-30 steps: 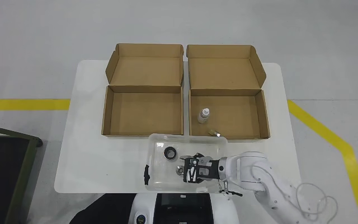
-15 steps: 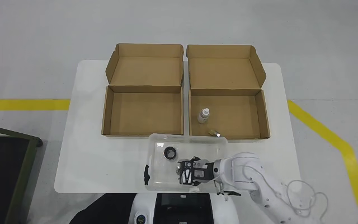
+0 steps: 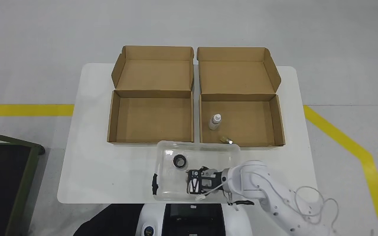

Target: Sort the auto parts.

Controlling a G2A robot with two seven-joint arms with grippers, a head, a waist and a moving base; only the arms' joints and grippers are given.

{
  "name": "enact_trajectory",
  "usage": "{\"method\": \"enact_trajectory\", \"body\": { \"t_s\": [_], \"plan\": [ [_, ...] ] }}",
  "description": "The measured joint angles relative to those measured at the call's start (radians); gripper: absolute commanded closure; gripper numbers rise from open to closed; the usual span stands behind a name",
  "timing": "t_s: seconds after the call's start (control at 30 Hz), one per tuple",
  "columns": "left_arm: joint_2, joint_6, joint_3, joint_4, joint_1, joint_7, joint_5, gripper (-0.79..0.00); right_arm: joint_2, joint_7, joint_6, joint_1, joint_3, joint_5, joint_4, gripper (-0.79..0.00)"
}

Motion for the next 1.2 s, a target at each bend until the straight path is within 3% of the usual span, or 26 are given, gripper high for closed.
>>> {"method": "enact_trajectory", "body": {
  "t_s": [0.13, 0.2, 0.23, 0.3, 0.87, 1.2],
  "plan": [
    [0.000, 0.000, 0.000, 0.000, 0.000, 0.000, 0.000, -0.785, -0.002, -0.007, 0.004, 0.007, -0.007, -0.004, 0.011, -0.277],
    [0.000, 0.000, 0.000, 0.000, 0.000, 0.000, 0.000, -0.785, -0.002, -0.009, 0.005, 0.009, -0.008, -0.005, 0.013, -0.163],
    [0.000, 0.000, 0.000, 0.000, 0.000, 0.000, 0.000, -0.785, -0.002, -0.009, 0.005, 0.010, -0.008, -0.006, 0.013, -0.068],
    [0.000, 0.000, 0.000, 0.000, 0.000, 0.000, 0.000, -0.785, -0.002, -0.010, 0.004, 0.011, -0.008, -0.007, 0.010, 0.000],
    [0.000, 0.000, 0.000, 0.000, 0.000, 0.000, 0.000, -0.785, 0.022, -0.006, -0.020, -0.024, 0.077, 0.044, -0.128, 0.000],
    [0.000, 0.000, 0.000, 0.000, 0.000, 0.000, 0.000, -0.785, 0.043, -0.087, -0.049, -0.066, 0.187, 0.164, -0.218, 0.000]
  ]
}}
